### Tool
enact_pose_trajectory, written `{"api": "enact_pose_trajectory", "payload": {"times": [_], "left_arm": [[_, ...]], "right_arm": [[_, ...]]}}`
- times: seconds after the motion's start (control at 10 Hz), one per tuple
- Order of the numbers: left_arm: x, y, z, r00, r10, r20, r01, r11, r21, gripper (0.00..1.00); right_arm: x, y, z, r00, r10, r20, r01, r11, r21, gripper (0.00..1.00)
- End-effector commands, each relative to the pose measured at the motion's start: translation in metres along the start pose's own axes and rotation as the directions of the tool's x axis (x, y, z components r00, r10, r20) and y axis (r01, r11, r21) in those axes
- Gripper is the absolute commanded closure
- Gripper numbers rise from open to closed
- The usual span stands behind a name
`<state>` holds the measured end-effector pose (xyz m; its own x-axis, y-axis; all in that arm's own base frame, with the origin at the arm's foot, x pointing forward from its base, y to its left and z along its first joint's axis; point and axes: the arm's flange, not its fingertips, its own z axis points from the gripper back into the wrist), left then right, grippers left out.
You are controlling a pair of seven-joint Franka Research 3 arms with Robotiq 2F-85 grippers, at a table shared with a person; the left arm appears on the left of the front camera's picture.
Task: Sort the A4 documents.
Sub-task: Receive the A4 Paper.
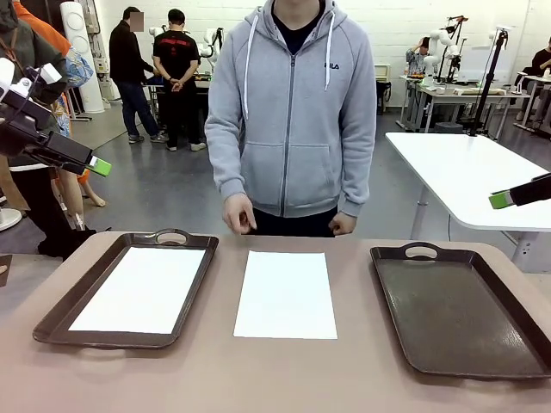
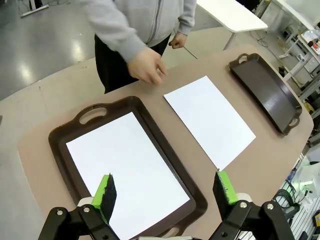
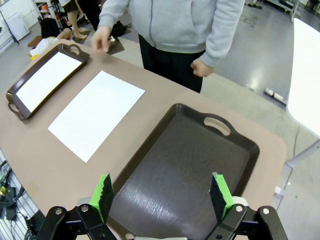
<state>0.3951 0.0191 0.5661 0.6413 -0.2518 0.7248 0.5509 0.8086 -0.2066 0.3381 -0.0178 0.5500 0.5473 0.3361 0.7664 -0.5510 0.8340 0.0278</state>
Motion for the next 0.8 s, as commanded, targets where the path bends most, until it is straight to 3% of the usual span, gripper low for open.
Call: {"api": "enact_pose_trajectory", "payload": {"times": [0.0,0.7], "left_arm": [[-0.0012,-0.0011,-0.0001,1.000,-0.001,0.000,0.001,1.000,0.001,0.00],[-0.0012,-0.0011,-0.0001,1.000,-0.001,0.000,0.001,1.000,0.001,0.00]], "right_arm": [[-0.0003,-0.0002,-0.0019,1.000,-0.001,0.001,0.001,1.000,0.008,0.00],[-0.0003,-0.0002,-0.0019,1.000,-0.001,0.001,0.001,1.000,0.008,0.00]]}}
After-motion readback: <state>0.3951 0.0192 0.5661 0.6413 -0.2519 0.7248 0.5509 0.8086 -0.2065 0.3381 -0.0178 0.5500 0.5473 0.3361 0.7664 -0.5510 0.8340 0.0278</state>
